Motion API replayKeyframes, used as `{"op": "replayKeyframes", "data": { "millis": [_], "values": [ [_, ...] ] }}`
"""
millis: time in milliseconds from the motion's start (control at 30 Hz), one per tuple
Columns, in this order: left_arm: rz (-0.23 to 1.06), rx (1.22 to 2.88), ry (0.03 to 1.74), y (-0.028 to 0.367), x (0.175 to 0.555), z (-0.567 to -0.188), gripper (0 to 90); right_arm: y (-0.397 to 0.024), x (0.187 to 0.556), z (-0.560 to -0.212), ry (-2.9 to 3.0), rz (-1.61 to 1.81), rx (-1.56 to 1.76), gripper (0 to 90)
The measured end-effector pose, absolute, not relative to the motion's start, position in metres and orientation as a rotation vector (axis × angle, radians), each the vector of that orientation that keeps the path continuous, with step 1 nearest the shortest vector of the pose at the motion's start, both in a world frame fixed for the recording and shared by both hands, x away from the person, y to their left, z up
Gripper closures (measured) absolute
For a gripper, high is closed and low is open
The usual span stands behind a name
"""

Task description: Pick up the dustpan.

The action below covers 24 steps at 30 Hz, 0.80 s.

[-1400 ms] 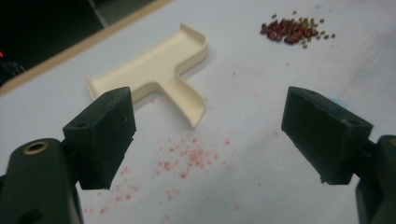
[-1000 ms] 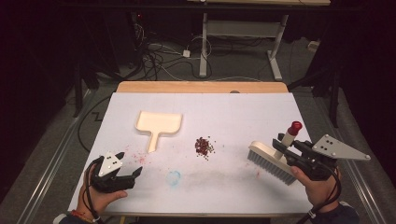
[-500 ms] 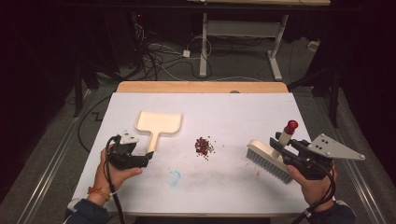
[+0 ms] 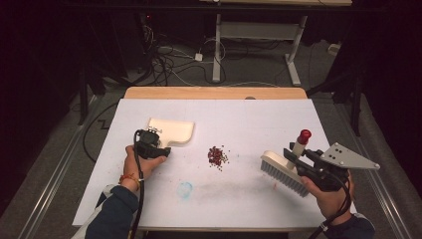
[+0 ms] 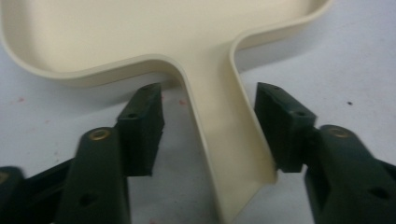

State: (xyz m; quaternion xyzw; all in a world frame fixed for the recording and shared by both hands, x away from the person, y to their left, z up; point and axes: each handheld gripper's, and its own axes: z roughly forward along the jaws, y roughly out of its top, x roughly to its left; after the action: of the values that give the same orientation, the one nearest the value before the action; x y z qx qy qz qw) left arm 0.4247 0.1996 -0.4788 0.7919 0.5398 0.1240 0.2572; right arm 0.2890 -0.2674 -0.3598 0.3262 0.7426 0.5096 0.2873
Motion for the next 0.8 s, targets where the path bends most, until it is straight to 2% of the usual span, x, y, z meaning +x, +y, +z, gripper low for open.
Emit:
{"op": "replayKeyframes", "data": {
  "millis": [100,167,500,800],
  "values": [
    [0.355,2.109,1.493,0.204,0.424,-0.480,59.9,-0.266,0.288,-0.359,1.988,1.368,0.870,69.6],
    [0.359,2.106,1.492,0.205,0.423,-0.480,63.3,-0.265,0.287,-0.360,1.992,1.365,0.865,69.6],
    [0.387,2.161,1.461,0.207,0.423,-0.476,64.2,-0.266,0.292,-0.365,2.001,1.361,0.879,69.7],
    [0.409,2.201,1.387,0.216,0.412,-0.453,64.3,-0.267,0.295,-0.365,1.986,1.353,0.874,69.7]
  ]
}}
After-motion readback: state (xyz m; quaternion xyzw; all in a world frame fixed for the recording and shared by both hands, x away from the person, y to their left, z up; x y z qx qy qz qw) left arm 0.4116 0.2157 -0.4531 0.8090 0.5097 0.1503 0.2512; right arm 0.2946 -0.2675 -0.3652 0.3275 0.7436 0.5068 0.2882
